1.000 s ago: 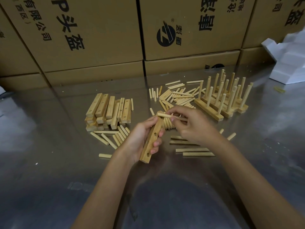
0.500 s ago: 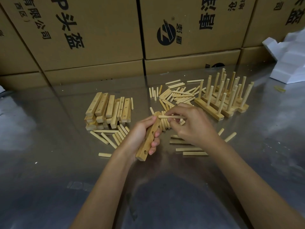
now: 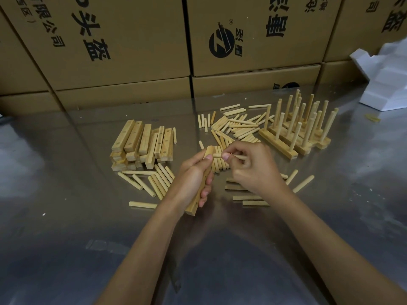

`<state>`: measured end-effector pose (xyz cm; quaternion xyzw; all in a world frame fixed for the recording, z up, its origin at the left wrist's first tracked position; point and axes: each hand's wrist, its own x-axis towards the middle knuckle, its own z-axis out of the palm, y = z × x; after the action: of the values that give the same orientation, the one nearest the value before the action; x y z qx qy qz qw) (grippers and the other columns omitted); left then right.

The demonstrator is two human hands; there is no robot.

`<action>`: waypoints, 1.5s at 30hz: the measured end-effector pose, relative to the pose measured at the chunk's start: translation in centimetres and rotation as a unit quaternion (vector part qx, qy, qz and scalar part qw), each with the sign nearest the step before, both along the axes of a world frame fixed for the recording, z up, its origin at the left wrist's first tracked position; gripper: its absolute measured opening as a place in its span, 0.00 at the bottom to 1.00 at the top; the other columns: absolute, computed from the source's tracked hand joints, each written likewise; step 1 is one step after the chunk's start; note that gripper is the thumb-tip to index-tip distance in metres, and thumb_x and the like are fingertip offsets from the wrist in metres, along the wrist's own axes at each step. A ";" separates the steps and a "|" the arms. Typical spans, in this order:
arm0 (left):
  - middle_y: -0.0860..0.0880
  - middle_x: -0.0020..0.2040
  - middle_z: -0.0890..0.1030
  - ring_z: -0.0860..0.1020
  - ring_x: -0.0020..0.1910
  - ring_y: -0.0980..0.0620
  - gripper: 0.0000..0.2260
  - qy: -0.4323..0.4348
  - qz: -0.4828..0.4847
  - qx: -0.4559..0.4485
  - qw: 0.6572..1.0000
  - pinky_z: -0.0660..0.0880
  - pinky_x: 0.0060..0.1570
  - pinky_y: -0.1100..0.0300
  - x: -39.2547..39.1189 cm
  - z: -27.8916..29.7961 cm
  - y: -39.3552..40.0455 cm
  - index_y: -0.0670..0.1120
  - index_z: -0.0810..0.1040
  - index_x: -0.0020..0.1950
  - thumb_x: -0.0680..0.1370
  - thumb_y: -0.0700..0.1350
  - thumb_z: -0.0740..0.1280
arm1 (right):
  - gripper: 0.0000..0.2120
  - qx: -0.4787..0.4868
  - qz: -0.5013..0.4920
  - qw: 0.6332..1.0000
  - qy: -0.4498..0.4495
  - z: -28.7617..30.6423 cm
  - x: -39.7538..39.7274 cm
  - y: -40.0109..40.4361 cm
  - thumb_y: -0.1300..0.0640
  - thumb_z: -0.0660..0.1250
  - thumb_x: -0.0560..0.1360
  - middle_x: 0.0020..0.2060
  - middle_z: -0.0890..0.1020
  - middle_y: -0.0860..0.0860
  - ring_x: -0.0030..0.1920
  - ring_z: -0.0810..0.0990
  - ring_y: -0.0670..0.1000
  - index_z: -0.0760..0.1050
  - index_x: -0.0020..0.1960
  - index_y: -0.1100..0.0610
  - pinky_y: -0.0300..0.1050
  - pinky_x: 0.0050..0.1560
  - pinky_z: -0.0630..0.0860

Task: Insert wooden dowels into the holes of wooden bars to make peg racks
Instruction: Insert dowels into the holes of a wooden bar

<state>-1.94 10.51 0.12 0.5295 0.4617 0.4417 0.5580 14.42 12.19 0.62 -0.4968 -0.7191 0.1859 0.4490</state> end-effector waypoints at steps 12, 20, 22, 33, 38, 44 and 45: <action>0.49 0.31 0.69 0.65 0.22 0.54 0.14 -0.023 -0.007 -0.009 1.000 0.63 0.18 0.65 -0.1 0.4 -0.2 0.50 0.72 0.71 0.86 0.48 0.57 | 0.04 -0.038 0.036 0.995 0.088 0.0 -0.1 0.1 0.62 0.70 0.77 0.34 0.79 0.48 0.38 0.75 0.44 0.82 0.45 0.57 0.47 0.42 0.73; 0.48 0.32 0.69 0.65 0.22 0.53 0.17 -0.004 0.017 -0.013 1.000 0.63 0.19 0.64 0.2 0.2 0.1 0.46 0.69 0.74 0.86 0.48 0.57 | 0.04 -0.037 0.024 0.996 0.083 -0.5 -0.2 0.4 0.61 0.70 0.77 0.31 0.76 0.46 0.34 0.72 0.43 0.81 0.44 0.54 0.40 0.36 0.69; 0.48 0.33 0.69 0.65 0.22 0.53 0.18 -0.001 0.020 -0.013 1.000 0.63 0.19 0.64 0.3 0.1 0.2 0.45 0.68 0.74 0.86 0.48 0.57 | 0.04 -0.034 0.020 0.996 0.076 -0.6 -0.2 0.4 0.61 0.70 0.77 0.31 0.75 0.46 0.33 0.72 0.42 0.81 0.44 0.54 0.39 0.35 0.68; 0.51 0.29 0.73 0.69 0.23 0.55 0.11 -0.062 0.102 -0.022 0.993 0.66 0.19 0.62 -0.4 0.3 0.7 0.55 0.73 0.67 0.85 0.48 0.59 | 0.13 -0.112 -0.005 0.987 0.118 1.6 1.5 0.8 0.45 0.68 0.77 0.50 0.80 0.44 0.51 0.77 0.41 0.75 0.61 0.44 0.38 0.46 0.72; 0.49 0.30 0.74 0.71 0.25 0.52 0.13 -0.052 0.222 -0.032 0.973 0.69 0.23 0.60 -2.5 0.1 1.9 0.50 0.73 0.68 0.85 0.49 0.59 | 0.06 -0.202 0.061 0.971 -0.111 2.0 4.6 1.3 0.60 0.68 0.77 0.45 0.82 0.45 0.49 0.78 0.41 0.80 0.47 0.50 0.34 0.45 0.70; 0.49 0.30 0.75 0.72 0.29 0.52 0.13 -0.050 0.224 -0.049 0.972 0.68 0.27 0.60 -2.6 0.1 2.1 0.50 0.75 0.65 0.84 0.52 0.59 | 0.03 -0.225 0.052 0.937 -0.263 0.6 3.2 1.2 0.60 0.69 0.76 0.39 0.79 0.44 0.40 0.75 0.42 0.80 0.46 0.52 0.34 0.35 0.66; 0.49 0.29 0.75 0.72 0.27 0.53 0.12 -0.060 0.220 -0.060 0.972 0.68 0.25 0.60 -2.5 0.2 1.9 0.49 0.76 0.62 0.84 0.52 0.59 | 0.04 -0.202 0.046 0.943 -0.259 0.6 3.1 1.1 0.60 0.68 0.77 0.40 0.79 0.44 0.41 0.75 0.43 0.79 0.47 0.52 0.34 0.35 0.67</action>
<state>-4.47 12.44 0.30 0.3531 0.5583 0.5558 0.5047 17.50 13.28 1.20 -0.5741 -0.7801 0.2129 0.1282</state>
